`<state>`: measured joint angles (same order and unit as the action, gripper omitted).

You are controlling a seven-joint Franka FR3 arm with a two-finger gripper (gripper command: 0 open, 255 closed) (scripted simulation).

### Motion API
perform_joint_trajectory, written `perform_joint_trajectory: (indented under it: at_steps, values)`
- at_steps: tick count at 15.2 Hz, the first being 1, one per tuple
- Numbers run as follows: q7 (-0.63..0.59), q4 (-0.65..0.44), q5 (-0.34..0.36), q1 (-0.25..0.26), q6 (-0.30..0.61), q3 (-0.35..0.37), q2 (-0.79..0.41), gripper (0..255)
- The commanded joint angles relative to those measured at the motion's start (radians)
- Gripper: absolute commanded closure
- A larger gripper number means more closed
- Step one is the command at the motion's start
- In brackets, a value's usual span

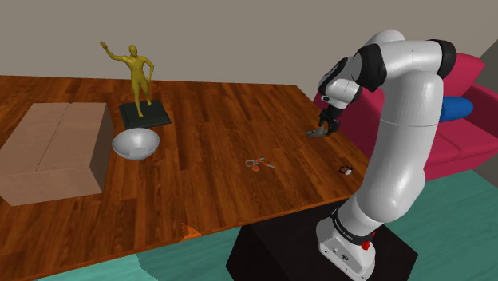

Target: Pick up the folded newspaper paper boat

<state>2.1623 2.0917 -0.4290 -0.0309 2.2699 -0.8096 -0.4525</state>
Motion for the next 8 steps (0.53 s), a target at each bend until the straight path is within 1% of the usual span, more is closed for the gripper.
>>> perform_joint_trajectory:
  at_steps: [1,2,8]
  values:
    - [0.006,-0.001,-0.009,-0.007,0.007,0.007,-0.009,0]
    - [0.007,-0.002,-0.009,-0.007,0.006,0.007,-0.01,255]
    - [0.007,0.0,-0.009,-0.006,0.007,0.006,-0.009,255]
